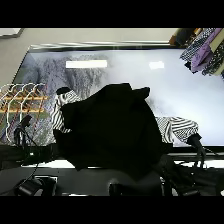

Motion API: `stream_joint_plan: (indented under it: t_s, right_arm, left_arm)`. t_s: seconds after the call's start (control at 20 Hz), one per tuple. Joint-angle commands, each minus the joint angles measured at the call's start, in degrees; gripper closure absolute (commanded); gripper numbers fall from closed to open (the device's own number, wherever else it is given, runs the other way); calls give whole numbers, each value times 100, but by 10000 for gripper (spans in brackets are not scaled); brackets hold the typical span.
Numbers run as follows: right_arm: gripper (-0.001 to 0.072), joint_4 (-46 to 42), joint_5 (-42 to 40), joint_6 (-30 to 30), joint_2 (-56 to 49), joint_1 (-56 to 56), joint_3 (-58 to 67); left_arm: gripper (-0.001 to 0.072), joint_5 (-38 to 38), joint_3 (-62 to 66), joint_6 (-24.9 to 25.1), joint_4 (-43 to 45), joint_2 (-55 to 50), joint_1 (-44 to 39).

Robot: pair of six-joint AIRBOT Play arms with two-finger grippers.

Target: Fold the clothes and pants, and hang the long-sleeved shirts on hangers.

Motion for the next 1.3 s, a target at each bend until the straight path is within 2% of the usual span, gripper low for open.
stream_joint_plan:
  t_s: [0.0, 0.05, 0.25, 0.4, 0.5, 0.6, 0.75, 0.8, 0.85, 0.9, 0.95, 1.0, 1.1, 1.2, 1.25]
  right_arm:
    - [668, -208, -994, 28, -483, 2, 9]
    - [668, -258, -1296, -160, -898, 2, 9]
    - [667, -264, -2664, -188, -2599, -13, 24]
    - [667, -76, -3755, 9, -3672, -13, 24]
    - [666, 46, -3974, -11, -4273, -13, 24]
    - [665, 42, -3978, -216, -4642, -13, 24]
    - [573, -81, -4291, -509, -4763, -13, 24]
    - [496, -153, -4465, -560, -4760, -13, 28]
    - [419, -249, -4553, -743, -4760, -13, 83]
    - [329, -487, -4509, -1056, -4747, -13, 245]
    - [295, -811, -4291, -1436, -4701, -13, 498]
    - [277, -1266, -3871, -1880, -4618, -13, 850]
    - [277, -1930, -2846, -2721, -4365, -11, 1545]
    - [277, -2000, -1974, -3600, -3998, 4, 1878]
    - [276, -2002, -1593, -3799, -3812, 4, 1832]
  left_arm:
    - [676, 734, 11, -35, -107, -345, -190]
    - [676, 964, 11, 96, -136, -680, -188]
    - [676, 1965, 203, 275, -170, -2282, -140]
    - [676, 2262, 693, 595, -210, -3429, 63]
    - [676, 2271, 1080, 820, -214, -4129, 173]
    - [675, 2273, 1351, 833, -243, -4649, 262]
    - [674, 2275, 1580, 975, -258, -5099, 350]
    - [668, 2275, 1606, 1054, -256, -5154, 365]
    - [600, 2275, 1611, 1093, -251, -5160, 398]
    - [442, 2247, 1611, 1165, -256, -5134, 470]
    - [297, 2149, 1637, 1320, -251, -5088, 568]
    - [226, 2013, 1668, 1530, -249, -5010, 702]
    - [157, 1805, 1676, 1908, -229, -4760, 984]
    - [157, 1515, 1674, 2297, -107, -4459, 1191]
    - [157, 1399, 1672, 2356, 138, -4299, 1220]
